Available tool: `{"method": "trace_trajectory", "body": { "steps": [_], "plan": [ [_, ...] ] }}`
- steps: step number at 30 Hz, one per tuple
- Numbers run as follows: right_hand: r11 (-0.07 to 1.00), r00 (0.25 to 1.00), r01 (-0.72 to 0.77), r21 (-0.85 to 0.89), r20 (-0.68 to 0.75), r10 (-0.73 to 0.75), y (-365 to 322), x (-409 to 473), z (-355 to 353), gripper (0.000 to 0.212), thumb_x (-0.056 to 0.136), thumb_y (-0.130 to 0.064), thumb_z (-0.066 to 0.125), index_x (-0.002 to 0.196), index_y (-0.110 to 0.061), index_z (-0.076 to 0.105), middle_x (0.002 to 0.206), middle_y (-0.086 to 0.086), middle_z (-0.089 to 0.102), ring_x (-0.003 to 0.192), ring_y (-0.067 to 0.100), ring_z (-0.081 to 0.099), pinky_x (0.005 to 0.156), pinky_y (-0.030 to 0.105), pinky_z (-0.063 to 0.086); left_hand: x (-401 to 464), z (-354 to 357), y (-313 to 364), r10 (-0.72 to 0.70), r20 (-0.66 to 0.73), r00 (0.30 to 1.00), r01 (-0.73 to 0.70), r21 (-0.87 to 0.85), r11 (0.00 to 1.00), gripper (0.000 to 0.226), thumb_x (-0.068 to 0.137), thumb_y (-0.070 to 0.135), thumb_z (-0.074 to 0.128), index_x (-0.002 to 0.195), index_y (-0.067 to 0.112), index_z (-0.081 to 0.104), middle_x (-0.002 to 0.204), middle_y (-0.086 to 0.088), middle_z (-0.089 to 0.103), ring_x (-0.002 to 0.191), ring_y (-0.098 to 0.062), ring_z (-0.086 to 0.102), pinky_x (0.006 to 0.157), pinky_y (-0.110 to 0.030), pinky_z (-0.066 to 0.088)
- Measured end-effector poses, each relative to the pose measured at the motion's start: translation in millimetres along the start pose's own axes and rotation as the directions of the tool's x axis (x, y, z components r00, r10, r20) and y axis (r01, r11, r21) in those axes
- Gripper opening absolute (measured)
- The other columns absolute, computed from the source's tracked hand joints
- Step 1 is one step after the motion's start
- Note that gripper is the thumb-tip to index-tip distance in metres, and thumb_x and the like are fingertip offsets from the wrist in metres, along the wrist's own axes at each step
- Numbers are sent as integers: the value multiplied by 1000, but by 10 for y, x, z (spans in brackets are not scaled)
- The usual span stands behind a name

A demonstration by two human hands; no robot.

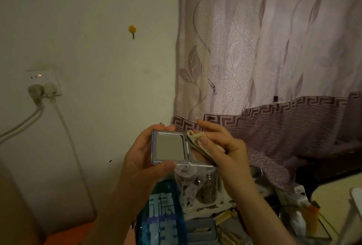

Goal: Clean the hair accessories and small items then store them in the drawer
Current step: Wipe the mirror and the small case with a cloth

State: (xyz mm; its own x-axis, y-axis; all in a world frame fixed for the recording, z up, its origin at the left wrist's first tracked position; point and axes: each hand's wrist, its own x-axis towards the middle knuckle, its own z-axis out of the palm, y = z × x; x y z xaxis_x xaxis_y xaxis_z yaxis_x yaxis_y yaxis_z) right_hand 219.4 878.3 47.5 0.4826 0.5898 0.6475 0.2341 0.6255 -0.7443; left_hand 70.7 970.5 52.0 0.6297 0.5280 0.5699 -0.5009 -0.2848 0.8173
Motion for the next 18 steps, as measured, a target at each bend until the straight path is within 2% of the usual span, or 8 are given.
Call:
{"method": "trace_trajectory", "body": {
  "steps": [2, 7, 9, 12, 14, 16, 18],
  "plan": [
    [999, 999, -36, 36, 31, 35, 17, -22, -2, 9, 78, -20, 71, 83, -22, 79, 116, -6, 67, 113, 8, 60, 86, 25, 53, 7, 11, 12, 11, -20, 1000, -12, -8, 1000, 56, 51, 20, 75, 103, 34, 64, 103, 5, 70, 94, -16, 68, 69, -23, 55],
    [996, 994, -85, 41, 67, 82, 68, -83, 2, 14, 76, -19, 66, 84, -17, 78, 121, 1, 67, 121, 6, 55, 98, 39, 50, 4, -22, -5, 12, -64, 998, -17, -77, 997, 70, 46, 18, 77, 112, 22, 55, 103, 7, 71, 95, -15, 69, 69, -22, 55],
    [995, 993, -94, 37, 80, 90, 78, -105, -4, 14, 76, -18, 66, 82, -15, 78, 119, -2, 67, 123, 5, 53, 99, 40, 48, 2, -34, -19, 8, -57, 998, -14, -101, 995, 74, 41, 23, 88, 110, 25, 62, 105, 5, 70, 96, -16, 68, 70, -23, 56],
    [993, 990, -110, 48, 94, 105, 91, -135, -19, 13, 75, -20, 66, 77, -18, 79, 120, -10, 66, 124, 2, 51, 94, 30, 50, -1, -45, -35, -12, -75, 997, 4, -118, 993, 64, 42, 21, 86, 102, 33, 69, 103, 5, 71, 95, -16, 69, 69, -22, 56],
    [988, 987, -137, 67, 98, 131, 98, -146, -28, 12, 74, -19, 66, 74, -18, 79, 121, -13, 65, 124, 2, 51, 89, 25, 50, -6, -39, -45, -26, -78, 997, 17, -123, 992, 76, 40, 27, 90, 111, 24, 62, 104, 4, 71, 95, -18, 68, 69, -23, 56],
    [985, 983, -157, 65, 106, 150, 101, -153, -28, 13, 74, -20, 66, 73, -18, 79, 118, -17, 65, 124, 1, 51, 91, 26, 49, -16, -31, -53, -42, -81, 996, 32, -113, 993, 89, 37, 38, 92, 116, 19, 54, 105, 5, 70, 97, -18, 68, 69, -23, 56],
    [982, 979, -174, 69, 117, 165, 93, -153, -32, 11, 73, -22, 68, 71, -20, 78, 119, -19, 65, 123, 0, 51, 89, 23, 49, -24, -39, -66, -41, -81, 996, 32, -103, 994, 84, 40, 28, 89, 116, 20, 54, 104, 5, 70, 97, -18, 68, 69, -23, 56]
  ]
}}
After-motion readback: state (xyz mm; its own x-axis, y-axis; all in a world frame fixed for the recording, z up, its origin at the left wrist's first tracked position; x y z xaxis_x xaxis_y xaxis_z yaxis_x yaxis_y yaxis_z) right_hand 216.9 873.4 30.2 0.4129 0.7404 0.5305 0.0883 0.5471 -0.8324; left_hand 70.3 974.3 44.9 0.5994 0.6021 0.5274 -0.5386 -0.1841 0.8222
